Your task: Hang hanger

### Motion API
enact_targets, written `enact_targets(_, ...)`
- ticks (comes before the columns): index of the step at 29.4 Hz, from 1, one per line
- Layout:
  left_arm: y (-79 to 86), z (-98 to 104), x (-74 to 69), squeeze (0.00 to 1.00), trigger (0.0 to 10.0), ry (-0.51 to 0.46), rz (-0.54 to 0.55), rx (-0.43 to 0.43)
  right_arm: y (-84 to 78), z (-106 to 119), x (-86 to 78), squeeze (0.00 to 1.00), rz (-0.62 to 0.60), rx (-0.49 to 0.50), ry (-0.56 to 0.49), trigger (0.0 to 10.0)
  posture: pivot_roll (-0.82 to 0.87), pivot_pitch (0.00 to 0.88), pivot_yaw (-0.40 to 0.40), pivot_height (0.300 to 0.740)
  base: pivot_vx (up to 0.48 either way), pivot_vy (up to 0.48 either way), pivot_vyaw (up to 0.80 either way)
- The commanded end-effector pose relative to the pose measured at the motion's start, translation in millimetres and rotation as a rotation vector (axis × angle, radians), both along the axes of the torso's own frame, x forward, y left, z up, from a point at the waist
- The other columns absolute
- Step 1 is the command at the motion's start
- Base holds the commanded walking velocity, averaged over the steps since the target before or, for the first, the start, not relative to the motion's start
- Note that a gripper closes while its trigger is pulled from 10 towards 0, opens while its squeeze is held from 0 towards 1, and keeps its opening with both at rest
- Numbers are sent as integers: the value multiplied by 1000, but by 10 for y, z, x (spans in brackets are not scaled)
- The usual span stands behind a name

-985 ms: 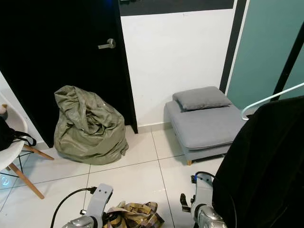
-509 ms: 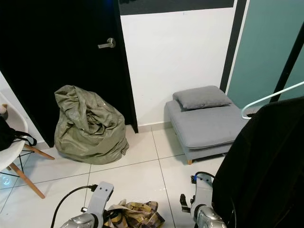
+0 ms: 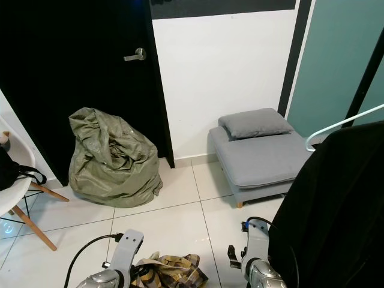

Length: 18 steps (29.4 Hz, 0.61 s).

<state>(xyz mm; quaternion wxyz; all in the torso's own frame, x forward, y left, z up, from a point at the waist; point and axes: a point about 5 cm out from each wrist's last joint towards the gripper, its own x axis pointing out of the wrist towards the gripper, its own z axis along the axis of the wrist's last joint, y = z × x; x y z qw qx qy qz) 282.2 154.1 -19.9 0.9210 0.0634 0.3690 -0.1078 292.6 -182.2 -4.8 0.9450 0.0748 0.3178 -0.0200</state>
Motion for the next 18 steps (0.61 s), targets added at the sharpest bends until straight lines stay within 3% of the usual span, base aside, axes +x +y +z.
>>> enact_targets(1, 43, -38, -43, 0, 10000, 21, 21, -2, 12, -33, -28, 0, -10, 19, 20, 10000, 60, 100, 50, 740, 0, 0, 0)
enact_targets(11, 32, -40, -43, 0, 10000, 27, 32, -12, -11, -32, -31, 0, -19, 21, 21, 10000, 54, 116, 39, 740, 0, 0, 0)
enact_targets(14, 27, 24, 28, 0, 10000, 0, 41, -35, -14, -15, -11, 0, -13, 8, 21, 10000, 39, 129, 20, 740, 0, 0, 0)
enact_targets(18, 101, 327, 313, 0, 10000, -118, 49, -36, -97, 74, 62, 0, -12, -39, -27, 10000, 46, 108, 18, 740, 0, 0, 0)
